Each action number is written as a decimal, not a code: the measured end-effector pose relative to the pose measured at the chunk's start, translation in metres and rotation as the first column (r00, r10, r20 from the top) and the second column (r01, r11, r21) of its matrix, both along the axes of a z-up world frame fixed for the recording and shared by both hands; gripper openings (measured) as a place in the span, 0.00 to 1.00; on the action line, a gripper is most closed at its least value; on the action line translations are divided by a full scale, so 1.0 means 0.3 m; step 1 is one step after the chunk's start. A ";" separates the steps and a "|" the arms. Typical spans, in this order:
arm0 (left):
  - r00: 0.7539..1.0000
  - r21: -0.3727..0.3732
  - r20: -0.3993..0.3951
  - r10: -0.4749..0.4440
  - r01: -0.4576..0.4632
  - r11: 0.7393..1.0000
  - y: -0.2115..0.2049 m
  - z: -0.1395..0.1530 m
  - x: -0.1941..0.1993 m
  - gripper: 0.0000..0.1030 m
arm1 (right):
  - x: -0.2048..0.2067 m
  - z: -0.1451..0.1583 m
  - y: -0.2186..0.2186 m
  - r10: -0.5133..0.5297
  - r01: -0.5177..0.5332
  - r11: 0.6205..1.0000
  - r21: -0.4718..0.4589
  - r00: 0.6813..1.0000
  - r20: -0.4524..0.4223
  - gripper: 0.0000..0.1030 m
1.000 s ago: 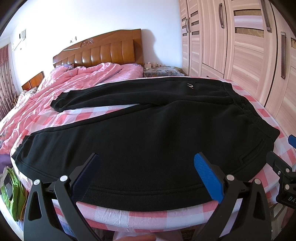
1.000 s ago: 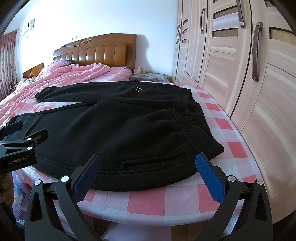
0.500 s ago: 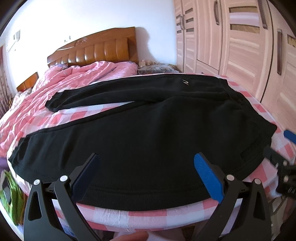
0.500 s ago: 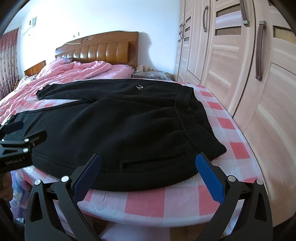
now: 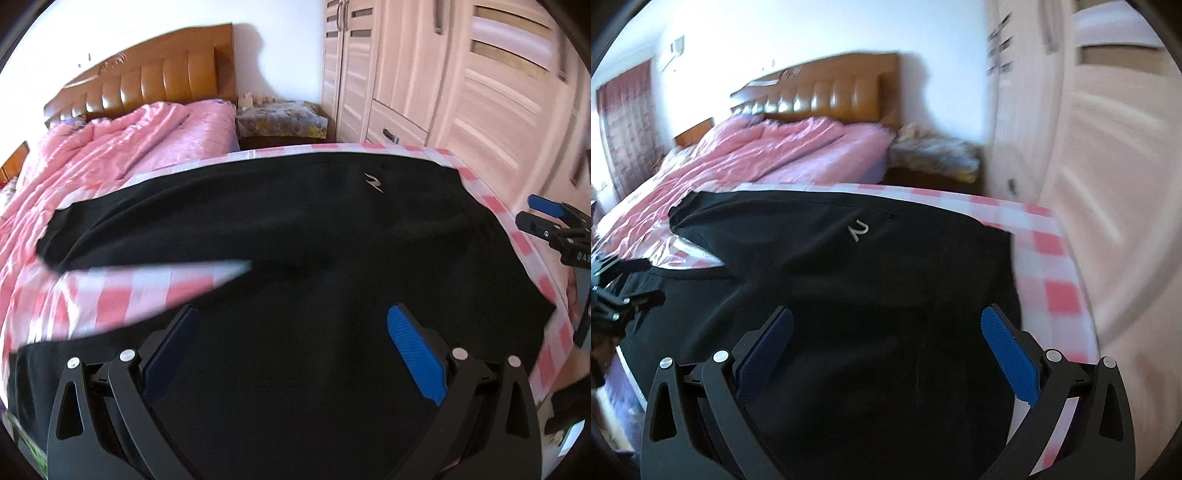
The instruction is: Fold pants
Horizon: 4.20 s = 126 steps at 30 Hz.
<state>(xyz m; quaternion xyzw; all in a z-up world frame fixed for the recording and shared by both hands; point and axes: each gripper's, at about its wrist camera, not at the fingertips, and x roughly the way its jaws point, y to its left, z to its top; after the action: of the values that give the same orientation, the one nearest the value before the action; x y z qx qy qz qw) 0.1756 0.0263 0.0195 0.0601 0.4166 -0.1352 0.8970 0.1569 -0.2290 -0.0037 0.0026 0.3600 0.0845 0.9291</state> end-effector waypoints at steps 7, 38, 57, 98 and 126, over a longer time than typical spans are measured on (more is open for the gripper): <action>0.986 -0.127 -0.156 -0.064 0.044 0.991 -0.042 -0.053 0.456 0.98 | 0.483 -0.057 -0.088 0.155 -0.157 0.988 -0.006 0.981 -0.114 0.96; 0.594 -0.090 -0.286 -0.752 0.764 0.638 -0.214 -0.165 1.025 0.95 | 0.219 0.011 0.010 0.358 -0.314 0.906 -0.283 0.926 0.117 0.13; 0.711 0.408 0.138 -0.689 0.593 0.694 -0.021 0.191 -0.052 0.09 | -0.273 0.086 0.026 0.319 -0.256 0.928 -0.270 0.921 0.223 0.12; 0.976 -0.315 -0.143 0.162 -0.200 0.928 0.252 -0.234 -0.383 0.98 | -0.671 -0.288 -0.176 -0.269 0.273 0.854 0.443 0.960 -0.073 0.69; 0.937 -0.108 -0.134 0.321 -0.336 0.936 0.265 -0.260 -0.153 0.14 | -0.601 -0.294 -0.160 -0.326 0.325 0.841 0.432 0.942 -0.072 0.25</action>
<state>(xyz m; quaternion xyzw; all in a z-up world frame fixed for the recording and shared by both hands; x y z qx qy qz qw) 0.1298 0.1058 -0.0586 -0.0765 0.4617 -0.0130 0.8836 -0.0233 -0.2770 -0.0920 0.2722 0.3241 0.0044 0.9060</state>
